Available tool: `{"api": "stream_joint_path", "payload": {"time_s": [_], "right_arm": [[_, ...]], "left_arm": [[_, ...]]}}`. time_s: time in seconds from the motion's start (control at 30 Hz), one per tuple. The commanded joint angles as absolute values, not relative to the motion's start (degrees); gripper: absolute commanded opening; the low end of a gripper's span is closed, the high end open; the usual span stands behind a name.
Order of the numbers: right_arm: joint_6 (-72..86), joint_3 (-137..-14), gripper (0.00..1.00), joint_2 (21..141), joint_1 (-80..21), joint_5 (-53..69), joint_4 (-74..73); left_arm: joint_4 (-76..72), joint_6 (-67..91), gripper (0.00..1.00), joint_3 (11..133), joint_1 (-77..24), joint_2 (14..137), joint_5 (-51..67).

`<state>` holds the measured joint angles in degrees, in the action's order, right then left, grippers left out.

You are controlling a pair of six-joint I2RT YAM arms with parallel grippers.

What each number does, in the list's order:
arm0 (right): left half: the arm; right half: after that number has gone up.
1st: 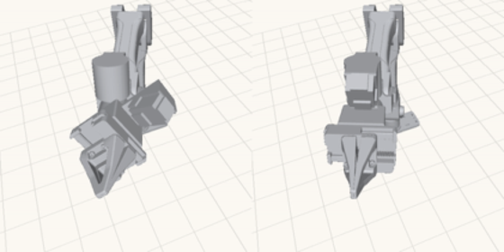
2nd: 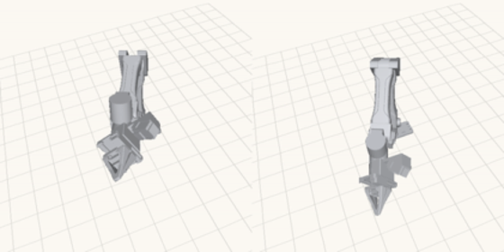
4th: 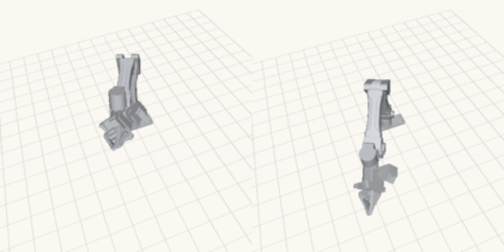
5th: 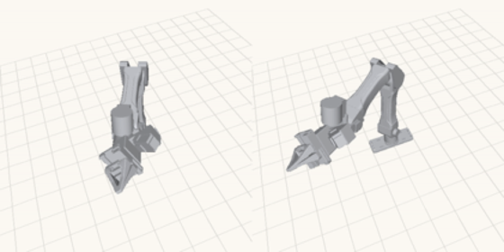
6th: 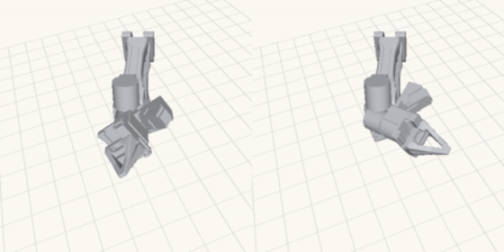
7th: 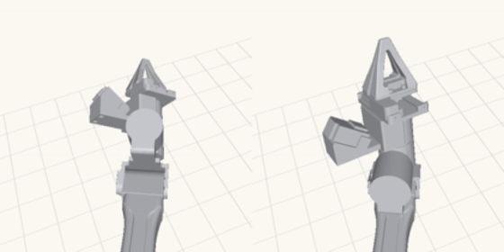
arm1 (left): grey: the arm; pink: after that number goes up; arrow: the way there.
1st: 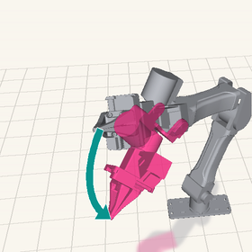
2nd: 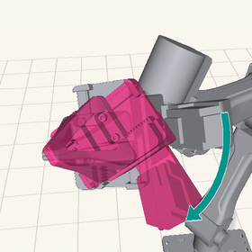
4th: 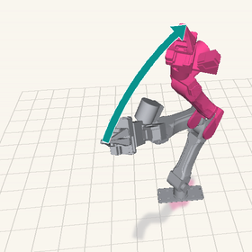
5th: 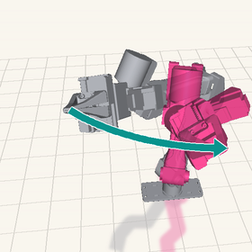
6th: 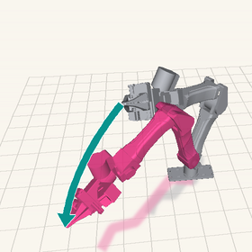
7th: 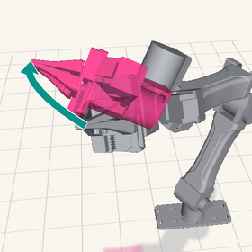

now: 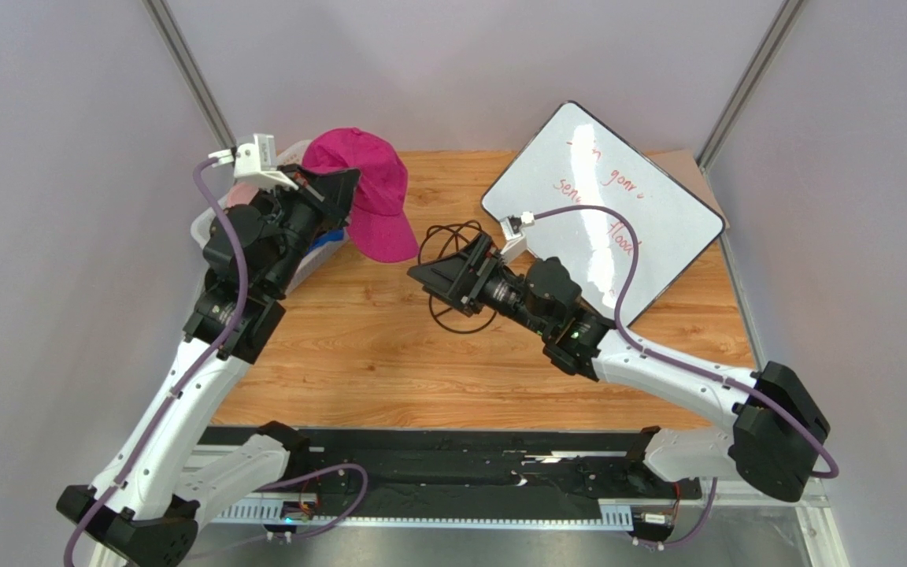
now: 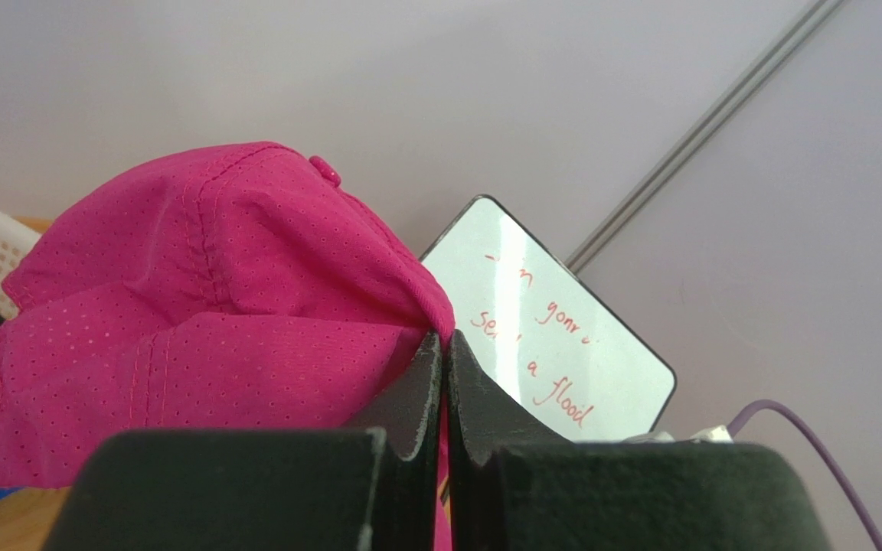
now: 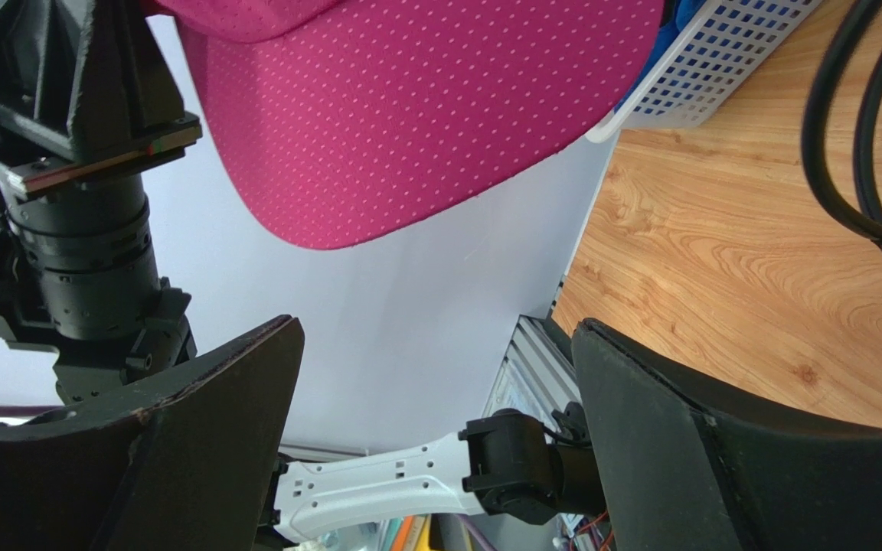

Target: Stack the hats

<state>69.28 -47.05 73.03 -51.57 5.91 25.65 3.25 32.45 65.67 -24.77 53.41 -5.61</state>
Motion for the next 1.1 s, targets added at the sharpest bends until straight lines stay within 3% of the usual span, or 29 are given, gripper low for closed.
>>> {"api": "stream_joint_path", "payload": {"time_s": [0.0, 0.57, 1.07], "right_arm": [[73.3, -45.4, 0.95, 71.8, -51.9, 1.5, 31.8], [76.0, -49.3, 0.94, 75.3, -52.5, -4.4, 36.3], [75.2, -54.2, 0.86, 78.7, -52.4, -8.3, 40.6]], "left_arm": [[-1.8, 30.4, 0.00, 68.2, -27.8, 53.5, -8.6], [-4.4, 31.0, 0.00, 63.9, -33.7, 49.4, -11.1], [-1.1, 32.2, 0.00, 58.3, -33.9, 41.7, -9.1]]}}
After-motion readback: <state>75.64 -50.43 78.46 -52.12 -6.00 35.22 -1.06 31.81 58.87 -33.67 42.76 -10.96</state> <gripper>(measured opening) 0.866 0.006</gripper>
